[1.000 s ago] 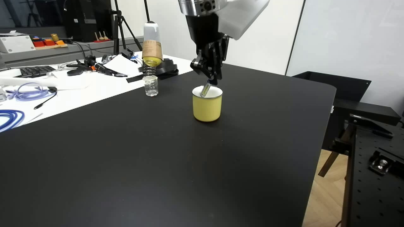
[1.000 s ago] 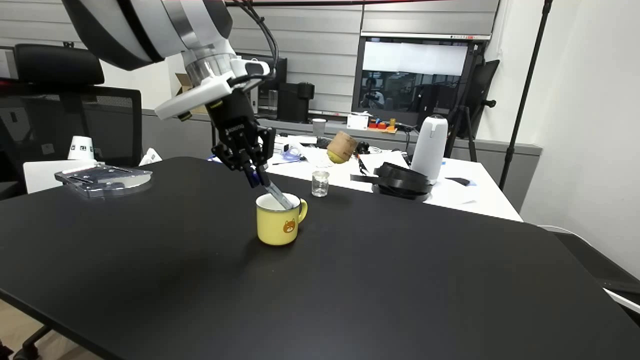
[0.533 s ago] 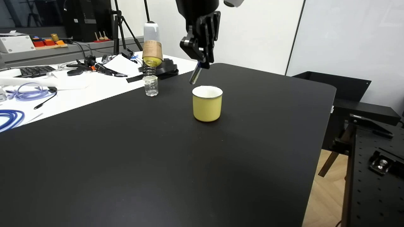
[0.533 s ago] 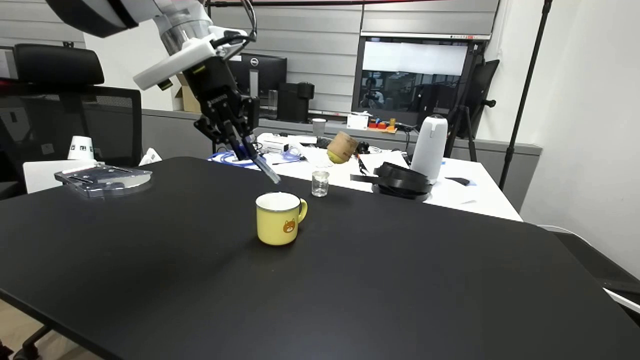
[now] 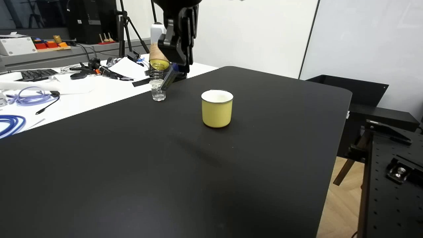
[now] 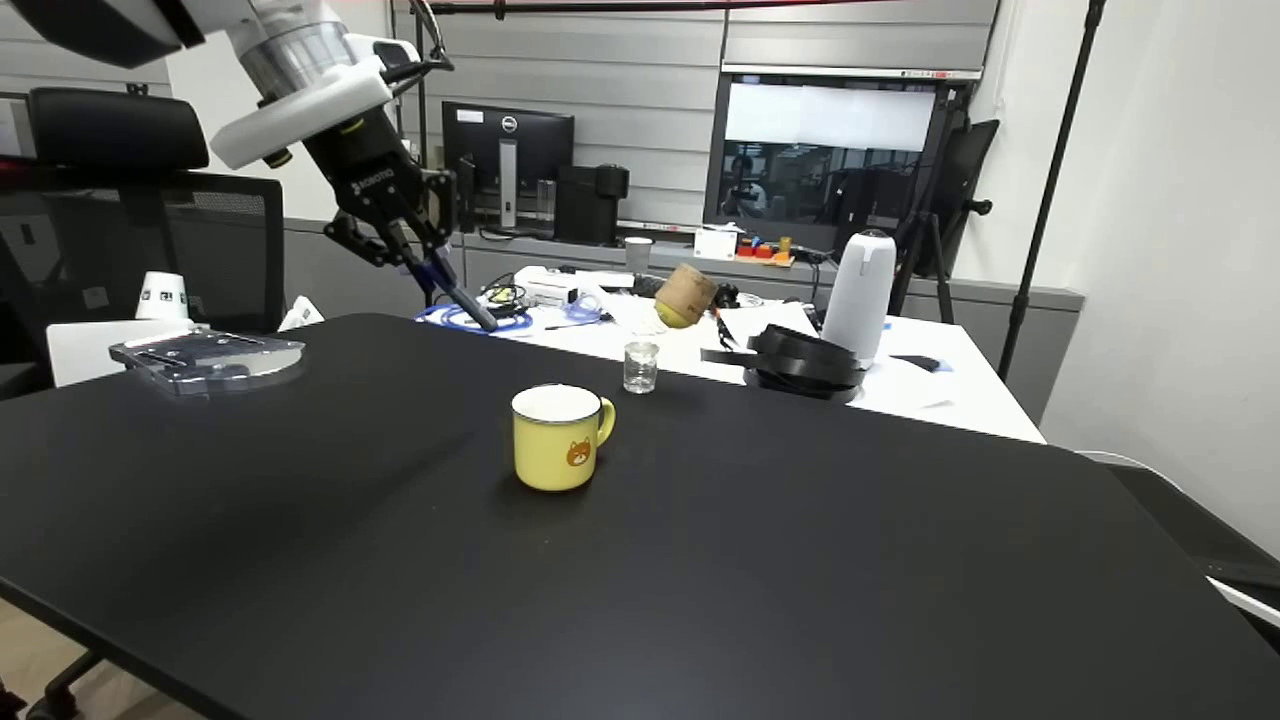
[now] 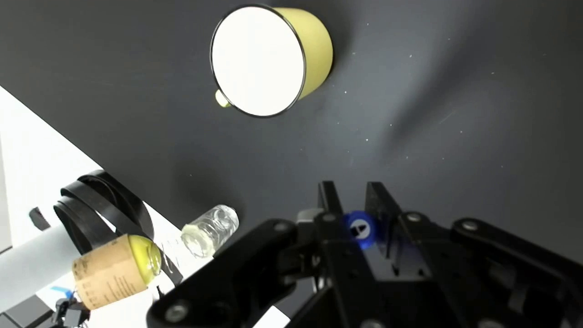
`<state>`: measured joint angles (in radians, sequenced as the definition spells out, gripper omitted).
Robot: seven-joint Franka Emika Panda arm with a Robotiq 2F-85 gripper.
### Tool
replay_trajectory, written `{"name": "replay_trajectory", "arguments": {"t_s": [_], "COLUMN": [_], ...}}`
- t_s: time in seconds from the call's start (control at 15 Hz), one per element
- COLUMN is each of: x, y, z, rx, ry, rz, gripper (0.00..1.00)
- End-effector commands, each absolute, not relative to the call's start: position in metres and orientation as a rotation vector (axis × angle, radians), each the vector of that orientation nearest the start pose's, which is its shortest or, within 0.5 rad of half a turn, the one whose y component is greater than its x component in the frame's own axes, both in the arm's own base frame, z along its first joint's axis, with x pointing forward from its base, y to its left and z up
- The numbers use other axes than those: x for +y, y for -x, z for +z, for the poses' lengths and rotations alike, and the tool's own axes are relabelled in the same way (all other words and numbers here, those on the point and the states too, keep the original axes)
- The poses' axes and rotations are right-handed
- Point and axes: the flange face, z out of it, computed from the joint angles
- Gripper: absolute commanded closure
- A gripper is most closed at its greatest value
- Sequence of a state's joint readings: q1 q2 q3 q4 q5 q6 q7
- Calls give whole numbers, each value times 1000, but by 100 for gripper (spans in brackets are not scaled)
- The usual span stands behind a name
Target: Take the marker out of the cup and put it on the table
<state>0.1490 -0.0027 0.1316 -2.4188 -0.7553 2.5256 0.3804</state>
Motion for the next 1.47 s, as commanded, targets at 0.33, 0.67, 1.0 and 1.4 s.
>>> {"name": "replay_trajectory", "arguments": {"t_s": [0.33,0.67,1.0,1.4], "x": [132,117,105,82], "y": [-473,-474,-471,-456], "z": [257,225,197,201], "rx": [-1139,-1203,-1131,-1047], "ry": [3268,3261,3234,3126], "rz": [-443,-369,-223,52], "gripper": [95,95,50,8]}}
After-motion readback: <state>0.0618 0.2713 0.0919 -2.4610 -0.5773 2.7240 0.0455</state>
